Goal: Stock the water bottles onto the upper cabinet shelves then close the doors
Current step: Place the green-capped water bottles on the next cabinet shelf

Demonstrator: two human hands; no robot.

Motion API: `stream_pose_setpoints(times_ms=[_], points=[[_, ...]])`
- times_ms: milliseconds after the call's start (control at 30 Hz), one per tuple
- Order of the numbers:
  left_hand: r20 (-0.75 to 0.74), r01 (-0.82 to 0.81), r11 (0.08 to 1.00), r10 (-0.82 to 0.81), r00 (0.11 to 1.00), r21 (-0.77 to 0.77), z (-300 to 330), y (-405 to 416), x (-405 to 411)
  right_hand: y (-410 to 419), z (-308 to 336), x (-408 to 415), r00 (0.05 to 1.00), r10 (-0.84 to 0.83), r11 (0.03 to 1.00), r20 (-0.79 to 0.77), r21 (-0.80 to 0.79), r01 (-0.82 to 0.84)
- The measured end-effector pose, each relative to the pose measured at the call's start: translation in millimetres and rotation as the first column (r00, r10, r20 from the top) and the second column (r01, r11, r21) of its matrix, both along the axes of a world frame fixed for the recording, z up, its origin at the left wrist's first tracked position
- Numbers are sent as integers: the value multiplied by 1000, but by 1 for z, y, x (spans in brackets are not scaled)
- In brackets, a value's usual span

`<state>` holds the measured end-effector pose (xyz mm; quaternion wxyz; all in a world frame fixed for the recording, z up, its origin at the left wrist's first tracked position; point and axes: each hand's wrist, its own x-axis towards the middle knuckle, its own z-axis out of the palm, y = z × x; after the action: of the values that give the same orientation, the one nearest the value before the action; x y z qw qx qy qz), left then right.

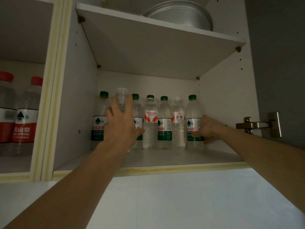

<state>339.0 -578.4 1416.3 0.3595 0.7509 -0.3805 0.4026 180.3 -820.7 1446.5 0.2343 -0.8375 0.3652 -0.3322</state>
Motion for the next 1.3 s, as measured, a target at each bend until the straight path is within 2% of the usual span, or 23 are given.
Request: stream_pose_setpoints(times_ms=[300,600,800,933,1067,1200,1300], points=[[13,-13,1000,13,1000,18,-2,0,0,-26,-1,20,1000,15,1000,-24,-2,-15],[-19,-29,999,29,999,46,-1,2,-2,-39,-8,28,991,38,969,-130,-239,-68],[-72,30,998,-27,997,49,-1,10,-11,-27,-7,24,983,20,966,-182,-250,-65],[-72,57,995,-51,996,77,-6,27,-24,21,-6,16,999,31,964,-44,-261,-42],[-61,156,987,-154,986,30,-10,53,-39,98,-25,2,970,212,902,122,-407,-146],[38,238,969,-236,971,-70,-24,96,-56,183,-64,-19,864,372,856,339,-486,-178],[90,336,932,-326,941,-139,-53,139,-69,238,-107,-33,777,452,851,437,-471,-230]])
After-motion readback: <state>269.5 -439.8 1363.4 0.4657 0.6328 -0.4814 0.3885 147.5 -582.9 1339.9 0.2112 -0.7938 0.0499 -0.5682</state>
